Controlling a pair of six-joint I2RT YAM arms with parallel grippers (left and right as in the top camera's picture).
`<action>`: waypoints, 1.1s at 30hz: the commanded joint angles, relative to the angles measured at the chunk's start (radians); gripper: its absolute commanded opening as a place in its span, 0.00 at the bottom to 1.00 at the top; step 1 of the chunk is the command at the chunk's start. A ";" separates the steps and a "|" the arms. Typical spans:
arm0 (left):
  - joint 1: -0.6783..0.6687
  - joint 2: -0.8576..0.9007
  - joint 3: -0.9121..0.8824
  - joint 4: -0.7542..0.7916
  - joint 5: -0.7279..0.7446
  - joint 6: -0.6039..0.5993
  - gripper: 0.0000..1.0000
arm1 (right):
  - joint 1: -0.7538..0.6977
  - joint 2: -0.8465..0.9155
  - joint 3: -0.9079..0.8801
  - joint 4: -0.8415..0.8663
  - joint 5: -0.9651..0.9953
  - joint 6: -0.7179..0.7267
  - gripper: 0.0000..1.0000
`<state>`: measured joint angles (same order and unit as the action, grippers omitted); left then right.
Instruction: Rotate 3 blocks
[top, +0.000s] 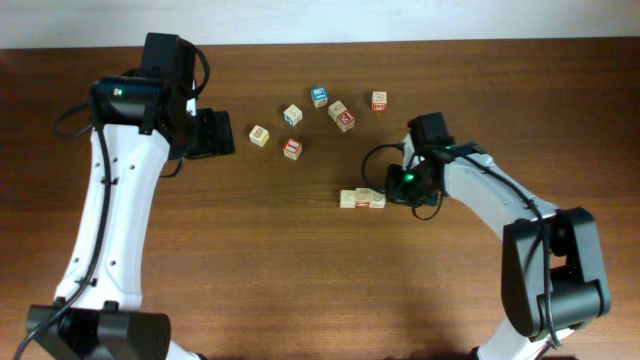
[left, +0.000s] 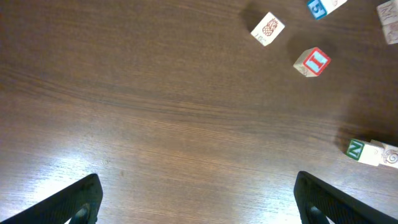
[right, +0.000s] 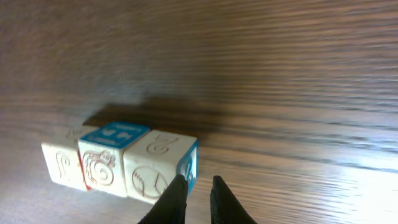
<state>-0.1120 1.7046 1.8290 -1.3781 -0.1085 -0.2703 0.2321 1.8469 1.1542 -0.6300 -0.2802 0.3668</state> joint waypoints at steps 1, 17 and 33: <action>-0.004 0.046 0.002 -0.004 0.018 -0.006 0.96 | 0.050 0.011 -0.008 0.031 -0.015 0.009 0.16; -0.011 0.051 0.002 0.041 0.014 -0.018 0.95 | 0.222 0.094 0.165 0.069 0.336 0.256 0.27; -0.011 0.051 0.002 0.038 0.014 -0.018 0.96 | 0.259 0.139 0.164 0.043 0.382 0.263 0.27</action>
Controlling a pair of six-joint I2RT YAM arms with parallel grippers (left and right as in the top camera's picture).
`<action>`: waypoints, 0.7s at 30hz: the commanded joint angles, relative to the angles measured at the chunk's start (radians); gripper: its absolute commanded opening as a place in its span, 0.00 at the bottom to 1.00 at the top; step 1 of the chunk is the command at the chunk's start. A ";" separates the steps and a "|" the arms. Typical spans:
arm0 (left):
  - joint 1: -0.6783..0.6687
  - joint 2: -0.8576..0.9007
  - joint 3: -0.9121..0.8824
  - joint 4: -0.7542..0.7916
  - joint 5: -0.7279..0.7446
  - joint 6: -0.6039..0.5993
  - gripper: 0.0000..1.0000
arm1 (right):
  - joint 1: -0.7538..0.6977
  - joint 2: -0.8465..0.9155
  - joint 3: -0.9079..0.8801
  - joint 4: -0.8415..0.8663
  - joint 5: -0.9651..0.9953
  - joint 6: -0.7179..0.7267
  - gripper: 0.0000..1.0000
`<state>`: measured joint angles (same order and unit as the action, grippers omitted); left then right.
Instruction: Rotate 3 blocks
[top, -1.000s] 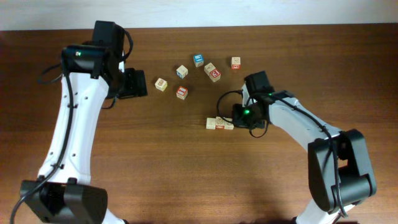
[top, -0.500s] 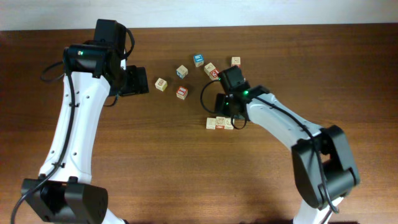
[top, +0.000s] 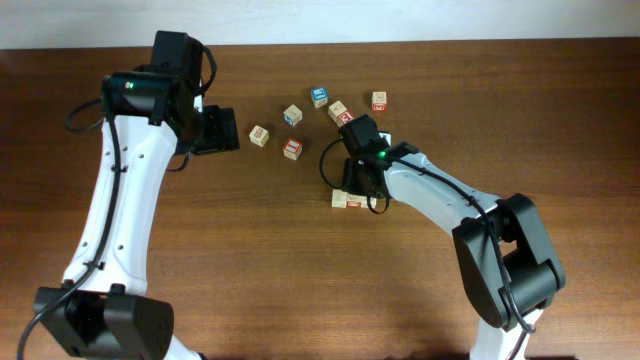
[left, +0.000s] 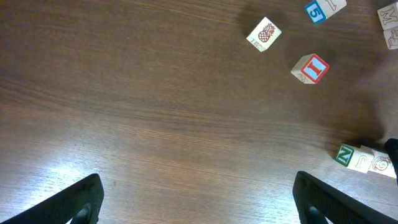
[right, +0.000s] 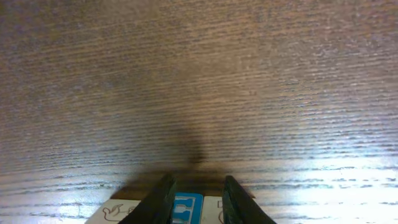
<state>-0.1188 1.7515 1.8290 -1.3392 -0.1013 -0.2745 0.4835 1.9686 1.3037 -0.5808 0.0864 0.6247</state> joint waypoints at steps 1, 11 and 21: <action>-0.004 0.005 0.002 -0.001 0.007 -0.013 0.96 | 0.008 0.017 0.015 -0.006 0.016 0.005 0.27; -0.004 0.005 0.002 -0.001 0.007 -0.013 0.96 | 0.008 0.017 0.015 -0.018 -0.003 -0.052 0.26; -0.004 0.005 0.002 -0.002 0.007 -0.013 0.96 | 0.008 0.017 0.015 -0.017 -0.034 -0.143 0.25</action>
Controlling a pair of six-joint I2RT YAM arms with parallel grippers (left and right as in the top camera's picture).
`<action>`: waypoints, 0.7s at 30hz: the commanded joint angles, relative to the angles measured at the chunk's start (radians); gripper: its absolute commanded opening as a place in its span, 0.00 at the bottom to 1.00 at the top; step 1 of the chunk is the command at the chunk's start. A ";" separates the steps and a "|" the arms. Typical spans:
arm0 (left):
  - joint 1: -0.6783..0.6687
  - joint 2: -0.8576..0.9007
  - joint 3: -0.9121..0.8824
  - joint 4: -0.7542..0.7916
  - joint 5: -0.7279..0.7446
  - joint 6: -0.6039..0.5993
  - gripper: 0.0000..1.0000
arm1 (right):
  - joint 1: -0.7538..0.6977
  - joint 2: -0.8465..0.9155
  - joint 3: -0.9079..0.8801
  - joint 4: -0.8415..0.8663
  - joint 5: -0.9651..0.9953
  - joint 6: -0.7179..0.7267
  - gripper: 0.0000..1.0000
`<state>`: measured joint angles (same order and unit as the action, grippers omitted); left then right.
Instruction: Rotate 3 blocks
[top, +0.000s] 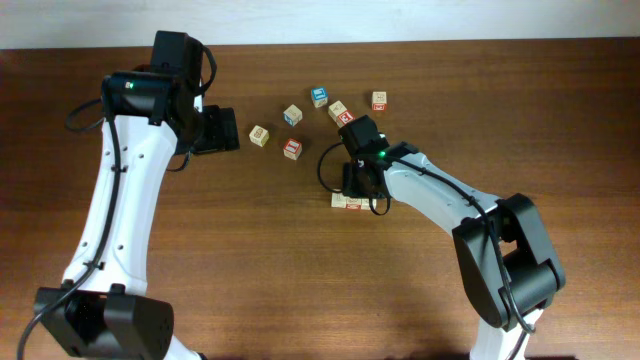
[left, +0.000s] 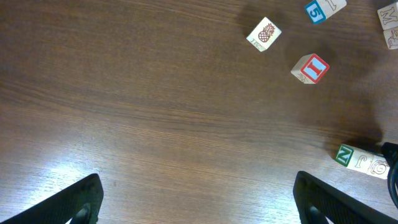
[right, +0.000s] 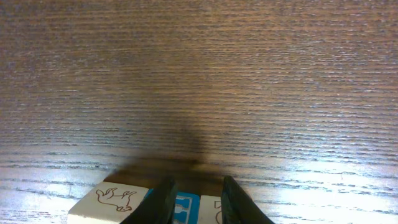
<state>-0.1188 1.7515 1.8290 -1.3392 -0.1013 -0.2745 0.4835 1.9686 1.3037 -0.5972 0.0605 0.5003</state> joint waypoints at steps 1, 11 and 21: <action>-0.004 0.005 0.002 -0.002 0.007 -0.013 0.96 | 0.008 0.017 0.015 0.000 -0.008 -0.018 0.25; -0.004 0.005 0.002 -0.008 0.008 -0.013 0.95 | -0.097 0.014 0.334 -0.415 -0.136 -0.021 0.34; -0.006 0.034 0.002 -0.016 0.008 -0.013 0.94 | -0.195 0.015 0.007 -0.247 -0.223 -0.130 0.32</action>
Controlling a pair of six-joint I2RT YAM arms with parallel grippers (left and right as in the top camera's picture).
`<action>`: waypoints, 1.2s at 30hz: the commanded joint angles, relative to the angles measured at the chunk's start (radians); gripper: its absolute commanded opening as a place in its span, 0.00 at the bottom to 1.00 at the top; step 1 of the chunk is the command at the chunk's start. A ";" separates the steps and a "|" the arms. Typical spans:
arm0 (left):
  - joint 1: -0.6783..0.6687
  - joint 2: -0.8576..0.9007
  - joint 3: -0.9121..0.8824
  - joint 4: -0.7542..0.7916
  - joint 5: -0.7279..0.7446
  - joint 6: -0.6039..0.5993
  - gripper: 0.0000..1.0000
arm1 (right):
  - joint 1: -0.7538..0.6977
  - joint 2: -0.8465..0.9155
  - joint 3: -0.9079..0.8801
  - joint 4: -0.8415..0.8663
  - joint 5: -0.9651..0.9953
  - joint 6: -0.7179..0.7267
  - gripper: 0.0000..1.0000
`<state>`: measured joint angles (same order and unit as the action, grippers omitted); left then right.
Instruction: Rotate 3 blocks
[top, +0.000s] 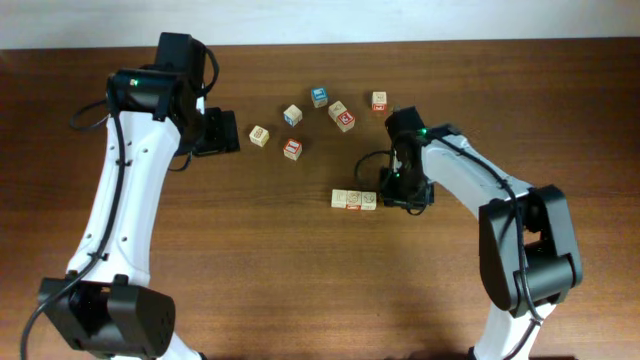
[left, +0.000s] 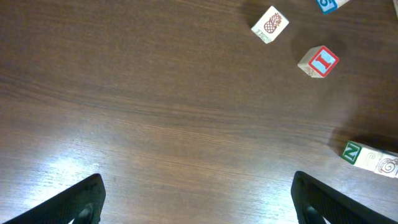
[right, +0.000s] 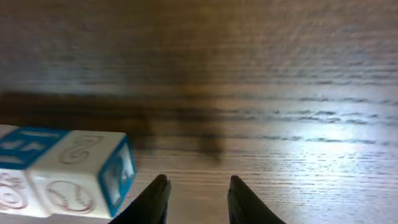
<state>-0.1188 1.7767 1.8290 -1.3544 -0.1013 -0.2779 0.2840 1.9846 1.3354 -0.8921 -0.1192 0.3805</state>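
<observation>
Three wooden blocks form a row (top: 355, 200) at mid-table; in the right wrist view its right end block (right: 74, 171) has a blue side and a blue-topped block beside it. My right gripper (right: 198, 190) is open just right of the row, over bare wood, and the overhead view shows this gripper (top: 392, 192) beside the row's right end. My left gripper (left: 199, 202) hangs wide open far to the left (top: 222, 131), holding nothing. The row's green N end (left: 352, 151) is visible at the right of the left wrist view.
Several loose blocks lie behind the row: a pineapple block (top: 259, 135), a red I block (top: 292, 148), a blue one (top: 319, 96), and others (top: 341, 115) (top: 379, 100). The table's far edge (top: 320, 44) meets a white wall.
My right gripper was over the row with its fingers astride the blue-topped middle block. It is now off the row's right end, open a little wider, over bare wood. The left arm barely moved.
My right gripper was nearly shut at the row's right end. Then it stood over the row from the far side, fingers astride the middle block, and the row sat slightly further left. It stayed so, and now it is back at the right end, open.
</observation>
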 joint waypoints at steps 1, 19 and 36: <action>-0.006 0.009 0.002 -0.001 0.008 -0.010 0.94 | 0.005 -0.001 -0.026 0.064 -0.052 -0.010 0.32; -0.008 0.011 0.002 -0.027 0.016 -0.077 0.92 | -0.004 -0.003 0.199 -0.062 -0.066 -0.095 0.38; -0.128 0.074 -0.329 0.297 0.370 -0.041 0.00 | -0.230 -0.016 0.171 -0.142 -0.405 -0.373 0.27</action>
<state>-0.2199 1.8572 1.5524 -1.0828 0.2329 -0.3096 0.0334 1.9907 1.5688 -1.0878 -0.4980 0.0399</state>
